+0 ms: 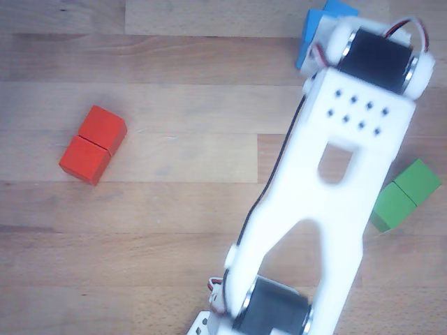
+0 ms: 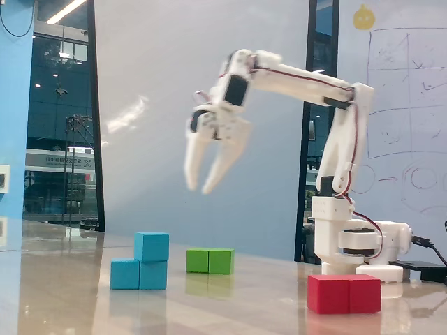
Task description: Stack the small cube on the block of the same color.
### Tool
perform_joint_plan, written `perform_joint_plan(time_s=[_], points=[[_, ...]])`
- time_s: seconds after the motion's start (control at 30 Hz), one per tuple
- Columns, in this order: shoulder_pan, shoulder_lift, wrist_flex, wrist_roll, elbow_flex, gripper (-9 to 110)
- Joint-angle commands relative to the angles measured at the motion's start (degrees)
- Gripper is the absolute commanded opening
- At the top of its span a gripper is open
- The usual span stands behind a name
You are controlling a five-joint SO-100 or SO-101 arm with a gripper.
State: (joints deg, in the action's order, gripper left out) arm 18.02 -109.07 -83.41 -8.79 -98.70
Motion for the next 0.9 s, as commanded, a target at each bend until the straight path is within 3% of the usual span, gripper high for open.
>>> perform_joint_plan(time_s=[0.0,0.27,0.53,0.87], points=[[-5.27,-18.46,0.97,0.26,-12.22,6],[-20.21,-42.28,12.48,0.35,-38.23,0],[-22.50,-64.16,23.55,0.35,-63.63,0],[-22.50,-87.28,18.11,0.26,-78.05,0]])
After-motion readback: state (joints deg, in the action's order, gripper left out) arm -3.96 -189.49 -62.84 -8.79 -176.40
